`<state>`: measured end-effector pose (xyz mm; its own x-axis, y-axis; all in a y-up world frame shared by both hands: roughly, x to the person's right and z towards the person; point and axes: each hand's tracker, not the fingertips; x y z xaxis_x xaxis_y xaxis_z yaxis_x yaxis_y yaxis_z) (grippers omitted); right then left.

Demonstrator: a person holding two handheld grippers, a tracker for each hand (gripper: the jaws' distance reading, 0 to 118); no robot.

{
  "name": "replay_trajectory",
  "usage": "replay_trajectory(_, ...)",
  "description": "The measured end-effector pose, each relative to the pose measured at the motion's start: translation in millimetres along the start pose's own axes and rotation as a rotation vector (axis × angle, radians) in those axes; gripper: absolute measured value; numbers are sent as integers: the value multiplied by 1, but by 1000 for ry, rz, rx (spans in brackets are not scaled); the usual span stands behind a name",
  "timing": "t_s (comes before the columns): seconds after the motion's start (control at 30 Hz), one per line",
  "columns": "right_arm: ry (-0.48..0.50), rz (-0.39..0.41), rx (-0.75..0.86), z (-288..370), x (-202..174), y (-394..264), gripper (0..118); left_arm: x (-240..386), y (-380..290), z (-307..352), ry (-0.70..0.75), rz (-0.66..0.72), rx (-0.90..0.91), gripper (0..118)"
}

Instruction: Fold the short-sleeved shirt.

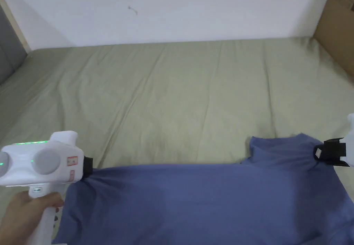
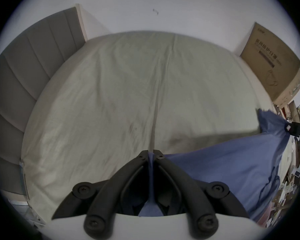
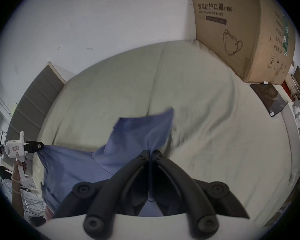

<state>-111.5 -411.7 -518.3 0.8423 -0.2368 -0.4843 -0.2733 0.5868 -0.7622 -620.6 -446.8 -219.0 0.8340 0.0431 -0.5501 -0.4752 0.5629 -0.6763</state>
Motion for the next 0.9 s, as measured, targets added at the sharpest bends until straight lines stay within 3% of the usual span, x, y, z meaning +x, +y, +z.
replay_trajectory(0.3,13,40,31,119,9,-93,3,-18,-87,136,-30,-41,93,2)
replay_trajectory(0.6,-99,20,-153,106,18,-225,3,-25,-198,117,-31,-23,-111,4)
replay_trajectory(0.63,-115,18,-152,104,17,-230,4,-28,-200,114,-42,-8,-127,10)
replay_trajectory(0.67,-147,16,-149,105,12,-232,18,-30,-201,113,-26,4,-141,31)
replay_trajectory(0.73,-215,28,-145,108,7,-228,70,-40,-199,116,47,52,-110,61)
replay_trajectory(0.77,-210,28,-128,114,3,-224,84,-44,-196,120,25,58,-90,84)
replay_trajectory(0.8,-186,25,-73,125,-3,-216,84,-47,-191,127,-6,77,-70,100)
replay_trajectory(0.83,-159,16,-40,132,-10,-210,84,-50,-186,135,-24,94,-38,107)
replay_trajectory(0.9,-123,12,26,145,-27,-198,83,-52,-178,152,-49,132,26,104)
